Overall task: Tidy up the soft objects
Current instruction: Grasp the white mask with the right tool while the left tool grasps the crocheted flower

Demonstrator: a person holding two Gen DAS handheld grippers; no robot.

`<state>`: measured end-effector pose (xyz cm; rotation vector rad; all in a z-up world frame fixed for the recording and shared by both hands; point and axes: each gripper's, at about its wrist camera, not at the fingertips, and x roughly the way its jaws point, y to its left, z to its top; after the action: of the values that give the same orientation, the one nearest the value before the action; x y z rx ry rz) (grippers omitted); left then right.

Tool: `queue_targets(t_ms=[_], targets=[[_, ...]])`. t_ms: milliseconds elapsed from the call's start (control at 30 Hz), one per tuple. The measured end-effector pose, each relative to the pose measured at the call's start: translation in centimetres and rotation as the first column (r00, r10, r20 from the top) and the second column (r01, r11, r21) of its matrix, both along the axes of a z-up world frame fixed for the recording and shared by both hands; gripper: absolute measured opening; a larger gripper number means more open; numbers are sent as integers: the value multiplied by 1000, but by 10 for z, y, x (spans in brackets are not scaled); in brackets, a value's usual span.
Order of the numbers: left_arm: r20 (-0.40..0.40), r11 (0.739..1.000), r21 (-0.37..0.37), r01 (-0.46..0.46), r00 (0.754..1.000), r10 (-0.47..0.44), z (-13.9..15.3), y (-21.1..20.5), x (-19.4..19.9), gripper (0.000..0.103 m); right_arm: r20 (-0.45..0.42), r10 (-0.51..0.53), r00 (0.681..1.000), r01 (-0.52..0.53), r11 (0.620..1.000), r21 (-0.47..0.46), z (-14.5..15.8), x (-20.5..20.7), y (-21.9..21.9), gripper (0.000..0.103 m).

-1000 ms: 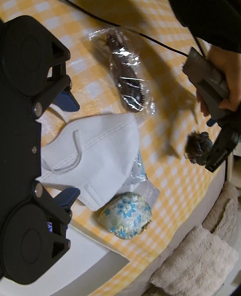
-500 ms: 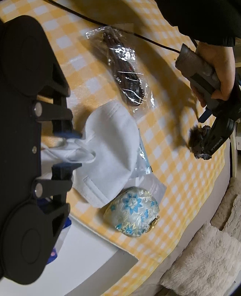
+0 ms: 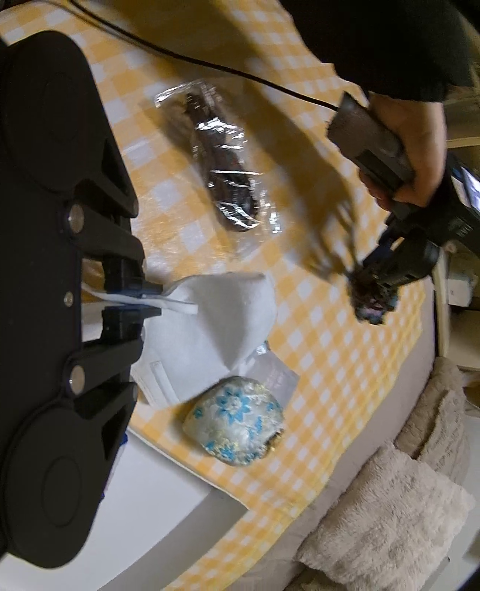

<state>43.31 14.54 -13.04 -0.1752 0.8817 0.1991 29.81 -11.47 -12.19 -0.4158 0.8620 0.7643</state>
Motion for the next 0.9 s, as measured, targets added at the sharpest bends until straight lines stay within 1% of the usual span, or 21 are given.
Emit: queue_targets(t_ms=[400, 467, 533, 633, 700, 800, 833, 867, 900], targets=[[65, 1000, -3, 31, 997, -30, 37, -3, -29, 13, 97, -69, 993, 60, 994, 96, 44, -15, -12, 5], [79, 999, -7, 47, 996, -46, 45, -5, -35, 10, 116, -84, 990, 71, 992, 105, 50, -17, -15, 5], [94, 998, -14, 63, 994, -61, 53, -8, -42, 2, 134, -99, 986, 84, 990, 116, 57, -19, -18, 5], [117, 996, -33, 81, 990, -77, 65, -11, -53, 2, 165, -122, 979, 101, 986, 132, 67, -23, -24, 5], [124, 994, -29, 102, 987, -98, 72, -17, -60, 2, 182, -139, 973, 113, 983, 148, 74, -28, -28, 5], [131, 992, -17, 129, 983, -126, 77, -23, -69, 4, 199, -157, 967, 125, 978, 165, 82, -32, -34, 5], [133, 992, -21, 128, 983, -124, 77, -24, -72, 6, 202, -162, 966, 128, 977, 170, 84, -34, -36, 5], [130, 991, -30, 130, 984, -125, 76, -23, -73, 11, 203, -166, 965, 130, 976, 176, 86, -36, -38, 5], [123, 990, -37, 138, 984, -132, 74, -23, -74, 18, 205, -169, 964, 132, 974, 182, 87, -37, -39, 5]])
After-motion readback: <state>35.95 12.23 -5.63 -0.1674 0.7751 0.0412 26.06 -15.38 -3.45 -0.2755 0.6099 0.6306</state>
